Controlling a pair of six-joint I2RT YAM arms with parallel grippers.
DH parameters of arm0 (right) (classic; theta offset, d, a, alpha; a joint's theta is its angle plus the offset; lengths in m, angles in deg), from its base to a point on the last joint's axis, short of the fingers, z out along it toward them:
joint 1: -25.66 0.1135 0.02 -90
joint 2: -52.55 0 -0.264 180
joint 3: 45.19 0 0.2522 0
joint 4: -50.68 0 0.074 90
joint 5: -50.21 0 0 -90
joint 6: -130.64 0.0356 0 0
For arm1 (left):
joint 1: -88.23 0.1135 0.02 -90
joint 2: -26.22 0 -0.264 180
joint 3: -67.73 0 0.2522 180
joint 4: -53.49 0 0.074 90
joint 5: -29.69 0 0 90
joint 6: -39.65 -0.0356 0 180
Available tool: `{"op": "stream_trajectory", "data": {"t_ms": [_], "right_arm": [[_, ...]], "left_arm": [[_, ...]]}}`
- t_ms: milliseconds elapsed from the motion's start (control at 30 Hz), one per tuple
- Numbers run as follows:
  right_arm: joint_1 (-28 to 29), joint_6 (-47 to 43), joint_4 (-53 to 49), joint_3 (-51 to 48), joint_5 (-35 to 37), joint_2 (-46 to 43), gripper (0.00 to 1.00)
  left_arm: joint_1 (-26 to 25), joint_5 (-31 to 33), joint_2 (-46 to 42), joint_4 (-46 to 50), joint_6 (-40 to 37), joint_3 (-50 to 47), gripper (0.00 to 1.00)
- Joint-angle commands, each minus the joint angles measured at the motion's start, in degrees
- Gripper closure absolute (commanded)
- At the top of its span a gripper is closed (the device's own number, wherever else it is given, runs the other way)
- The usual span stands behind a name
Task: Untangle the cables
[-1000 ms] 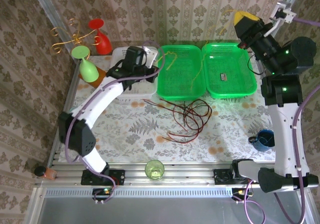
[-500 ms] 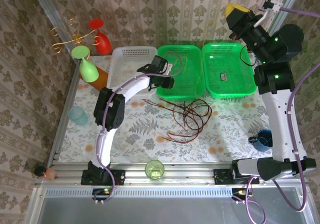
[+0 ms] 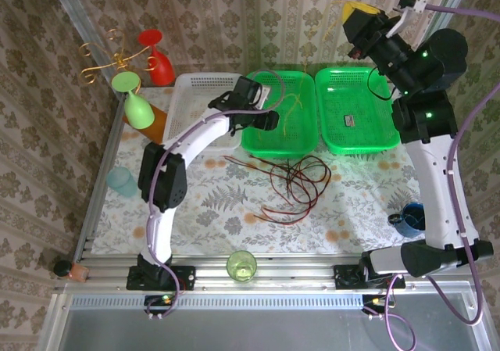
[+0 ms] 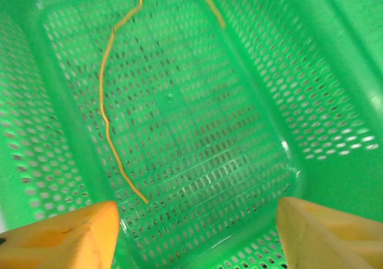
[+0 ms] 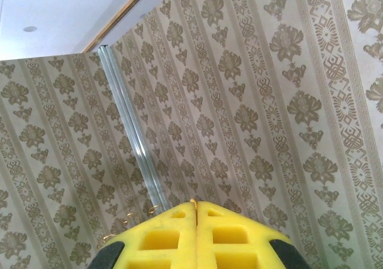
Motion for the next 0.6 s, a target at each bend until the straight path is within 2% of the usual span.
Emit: {"op": "stream_trajectory", "data": {"t_ms": [0,133,367,567], "right_arm": [[0.89,-1.52,-0.55,2.36,1.27,3.17,1.0],[2.08,-1.94,-1.48,4.96,1.17,6.42,1.0],[4.73,-5.39,-4.35,8.91,2.61,11.62,1.0],[4.93,-7.79,-6.94,12.74,4.4,14.91,1.0]], "left_arm": [[0.33,2.18,-6.3,0.75,-0.96,0.44,0.29],[1.78,1.39,-11.79,0.26,0.21,-4.43,0.28],[4.47,1.04,-23.01,-3.41,1.76,-19.21,0.28],[7.0,-0.29,-29.63,-2.73,1.84,-26.99,0.28]]}}
